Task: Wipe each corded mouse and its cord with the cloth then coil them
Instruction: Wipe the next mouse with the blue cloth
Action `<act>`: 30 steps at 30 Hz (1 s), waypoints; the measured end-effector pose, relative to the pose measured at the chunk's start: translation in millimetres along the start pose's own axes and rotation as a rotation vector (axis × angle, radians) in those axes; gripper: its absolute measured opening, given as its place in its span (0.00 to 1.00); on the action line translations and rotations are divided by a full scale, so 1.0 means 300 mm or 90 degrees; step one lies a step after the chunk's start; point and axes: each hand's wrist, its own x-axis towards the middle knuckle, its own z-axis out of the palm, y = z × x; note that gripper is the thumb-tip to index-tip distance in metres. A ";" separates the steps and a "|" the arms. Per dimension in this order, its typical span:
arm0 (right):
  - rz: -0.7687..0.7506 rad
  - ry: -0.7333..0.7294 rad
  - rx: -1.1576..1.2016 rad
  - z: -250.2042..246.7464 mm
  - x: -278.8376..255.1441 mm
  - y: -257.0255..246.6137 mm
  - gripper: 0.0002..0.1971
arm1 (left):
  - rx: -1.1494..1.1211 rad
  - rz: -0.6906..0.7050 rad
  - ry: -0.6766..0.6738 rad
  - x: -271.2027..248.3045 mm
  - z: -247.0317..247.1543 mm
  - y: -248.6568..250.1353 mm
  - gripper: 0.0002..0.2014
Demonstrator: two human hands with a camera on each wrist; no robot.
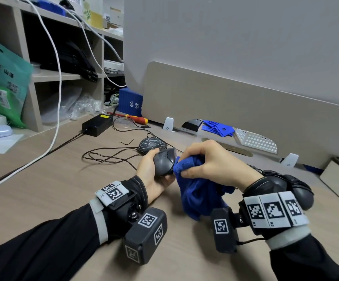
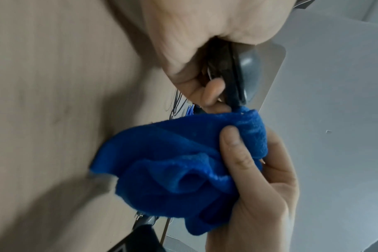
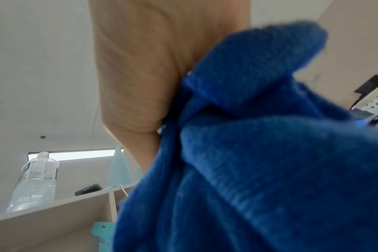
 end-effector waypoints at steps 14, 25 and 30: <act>-0.012 -0.001 0.073 0.030 0.005 -0.018 0.07 | 0.083 -0.031 -0.047 -0.008 -0.002 0.011 0.31; -0.049 0.049 0.090 0.005 -0.004 -0.038 0.09 | 0.129 0.058 -0.170 -0.027 0.023 -0.017 0.18; 0.033 0.334 0.104 -0.008 0.014 0.035 0.06 | 0.150 0.085 -0.167 -0.012 0.025 -0.040 0.22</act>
